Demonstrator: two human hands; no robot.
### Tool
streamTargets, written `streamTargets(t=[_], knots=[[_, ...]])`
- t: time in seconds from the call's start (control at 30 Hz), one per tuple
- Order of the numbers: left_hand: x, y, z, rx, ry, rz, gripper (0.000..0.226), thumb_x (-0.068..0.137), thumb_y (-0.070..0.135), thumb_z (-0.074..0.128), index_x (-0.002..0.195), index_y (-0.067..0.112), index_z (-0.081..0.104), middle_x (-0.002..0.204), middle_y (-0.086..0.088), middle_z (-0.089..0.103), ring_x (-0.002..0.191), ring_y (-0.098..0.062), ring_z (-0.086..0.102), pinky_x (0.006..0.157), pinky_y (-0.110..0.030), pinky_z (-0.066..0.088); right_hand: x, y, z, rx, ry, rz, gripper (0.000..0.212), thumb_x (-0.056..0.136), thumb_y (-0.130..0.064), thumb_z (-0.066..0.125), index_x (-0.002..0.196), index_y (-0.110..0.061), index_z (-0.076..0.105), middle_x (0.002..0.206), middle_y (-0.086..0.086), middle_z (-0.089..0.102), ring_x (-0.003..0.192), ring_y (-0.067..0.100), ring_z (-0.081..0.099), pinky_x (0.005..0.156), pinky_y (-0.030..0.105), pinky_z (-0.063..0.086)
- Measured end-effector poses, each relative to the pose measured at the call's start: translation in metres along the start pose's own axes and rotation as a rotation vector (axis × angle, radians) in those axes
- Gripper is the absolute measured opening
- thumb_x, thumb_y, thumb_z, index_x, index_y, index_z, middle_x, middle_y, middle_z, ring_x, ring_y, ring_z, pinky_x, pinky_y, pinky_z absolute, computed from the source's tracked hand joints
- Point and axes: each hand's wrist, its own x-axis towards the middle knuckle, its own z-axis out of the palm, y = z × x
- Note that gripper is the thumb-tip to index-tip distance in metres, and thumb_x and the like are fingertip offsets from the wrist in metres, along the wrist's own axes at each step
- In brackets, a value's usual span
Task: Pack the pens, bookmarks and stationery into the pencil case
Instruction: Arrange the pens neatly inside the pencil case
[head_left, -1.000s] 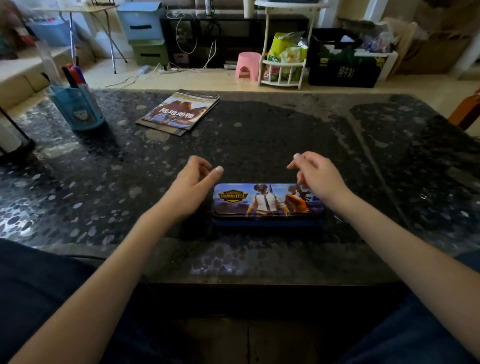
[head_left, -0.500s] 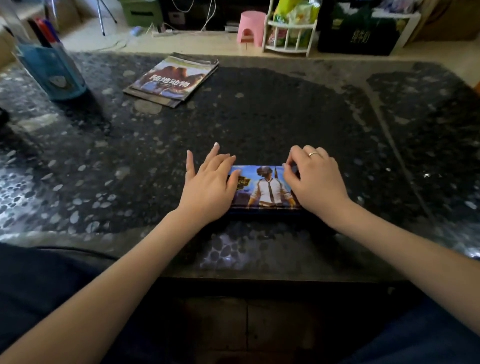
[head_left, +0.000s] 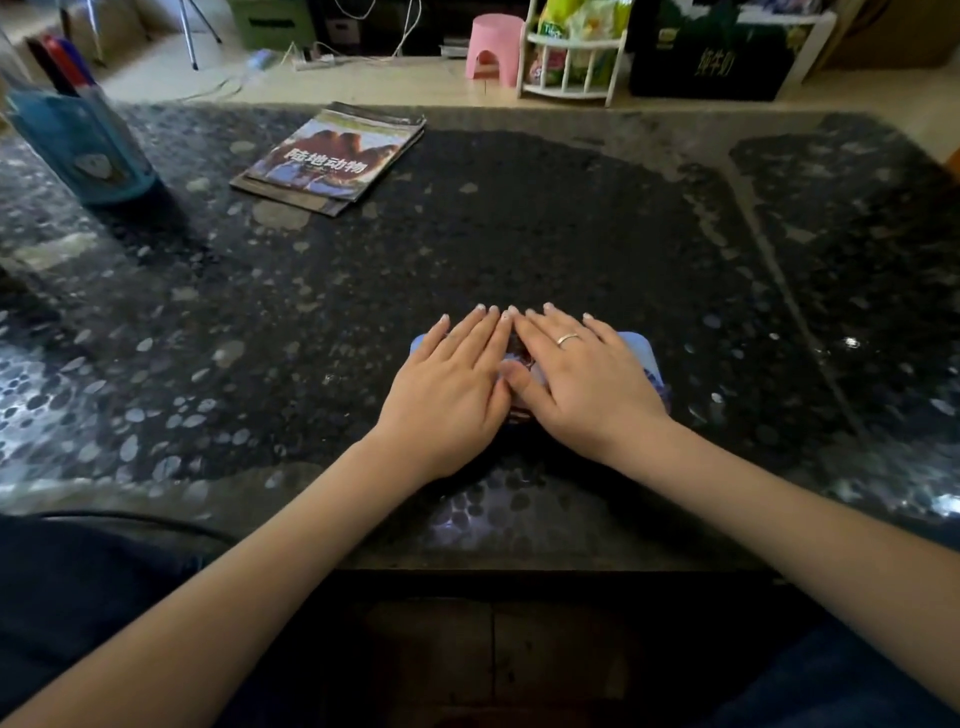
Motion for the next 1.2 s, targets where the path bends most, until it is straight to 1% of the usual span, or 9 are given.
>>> streamTargets(t=[0.1, 0.33, 0.4, 0.53, 0.73, 0.87, 1.03, 1.1, 1.2], knots=[[0.001, 0.0, 0.0, -0.029, -0.006, 0.003, 0.069, 0.089, 0.042, 0.001, 0.147, 0.01, 0.021, 0.155, -0.004, 0.024, 0.144, -0.016, 0.016, 0.116, -0.032, 0.003, 0.002, 0.001, -0.004, 0.024, -0.04, -0.031, 0.088, 0.086, -0.071, 0.0, 0.148, -0.017, 0.031, 0.151, 0.001, 0.038, 0.143, 0.015, 0.024, 0.114, 0.04, 0.016], [0.006, -0.008, 0.0, -0.033, -0.088, 0.022, 0.061, 0.096, 0.042, 0.013, 0.149, 0.012, 0.01, 0.157, -0.003, 0.015, 0.145, -0.014, 0.007, 0.117, -0.032, 0.0, 0.003, 0.003, -0.008, 0.063, -0.057, -0.04, 0.094, 0.08, -0.077, 0.0, 0.148, -0.018, 0.029, 0.152, -0.001, 0.037, 0.142, 0.014, 0.025, 0.114, 0.039, 0.016], [0.006, -0.012, -0.002, -0.027, -0.146, 0.04, 0.068, 0.093, 0.052, 0.008, 0.149, 0.013, 0.003, 0.158, -0.002, 0.007, 0.145, -0.012, 0.0, 0.117, -0.032, -0.003, 0.001, 0.007, -0.011, 0.067, -0.088, -0.086, 0.093, 0.081, -0.077, 0.004, 0.151, -0.019, 0.023, 0.155, -0.001, 0.03, 0.144, 0.012, 0.02, 0.116, 0.036, 0.013], [-0.001, -0.018, -0.007, -0.04, -0.206, 0.031, 0.094, 0.074, 0.072, -0.009, 0.148, 0.015, -0.004, 0.158, -0.001, -0.001, 0.143, -0.01, -0.009, 0.117, -0.036, -0.007, -0.013, 0.023, -0.009, 0.003, -0.077, -0.132, 0.089, 0.083, -0.076, 0.004, 0.152, -0.021, 0.017, 0.158, -0.004, 0.021, 0.145, 0.008, 0.013, 0.116, 0.031, 0.007], [-0.005, -0.023, -0.009, -0.014, -0.259, 0.041, 0.107, 0.066, 0.083, 0.004, 0.148, 0.014, -0.009, 0.158, -0.004, -0.005, 0.144, -0.015, -0.011, 0.113, -0.037, -0.011, -0.012, 0.034, -0.002, 0.159, 0.008, 0.154, 0.07, 0.094, -0.062, 0.011, 0.151, -0.024, 0.022, 0.157, -0.005, 0.024, 0.146, 0.01, 0.012, 0.116, 0.036, 0.013], [-0.004, -0.023, -0.006, 0.017, -0.232, 0.025, 0.103, 0.074, 0.08, 0.024, 0.148, 0.017, -0.009, 0.158, -0.006, -0.003, 0.144, -0.018, -0.009, 0.114, -0.039, -0.009, -0.009, 0.03, -0.002, 0.07, 0.029, 0.081, 0.078, 0.086, -0.072, 0.004, 0.15, -0.032, 0.022, 0.157, -0.004, 0.027, 0.146, 0.013, 0.014, 0.117, 0.039, 0.012], [-0.005, -0.021, -0.009, 0.073, -0.235, 0.028, 0.095, 0.082, 0.071, 0.033, 0.148, 0.019, -0.01, 0.158, -0.014, 0.0, 0.145, -0.026, 0.0, 0.114, -0.038, -0.005, -0.008, 0.041, -0.011, 0.02, -0.053, -0.12, 0.071, 0.087, -0.072, 0.024, 0.149, -0.039, 0.017, 0.159, -0.006, 0.018, 0.146, 0.011, 0.006, 0.116, 0.037, 0.002], [-0.004, -0.022, -0.01, 0.087, -0.252, 0.035, 0.091, 0.084, 0.071, 0.03, 0.147, 0.022, -0.013, 0.157, -0.015, -0.001, 0.145, -0.028, 0.0, 0.115, -0.039, -0.004, -0.011, 0.046, -0.011, -0.054, -0.106, -0.225, 0.066, 0.089, -0.066, 0.029, 0.149, -0.042, 0.011, 0.16, -0.007, 0.012, 0.147, 0.01, 0.004, 0.115, 0.035, -0.001], [-0.001, -0.026, -0.012, 0.126, -0.281, 0.028, 0.087, 0.087, 0.067, 0.029, 0.147, 0.019, -0.012, 0.157, -0.015, -0.003, 0.145, -0.028, -0.005, 0.117, -0.041, -0.001, -0.01, 0.04, -0.004, -0.074, -0.094, -0.227, 0.06, 0.097, -0.05, 0.033, 0.148, -0.042, 0.002, 0.16, -0.007, 0.007, 0.147, 0.012, 0.0, 0.115, 0.032, -0.001]])
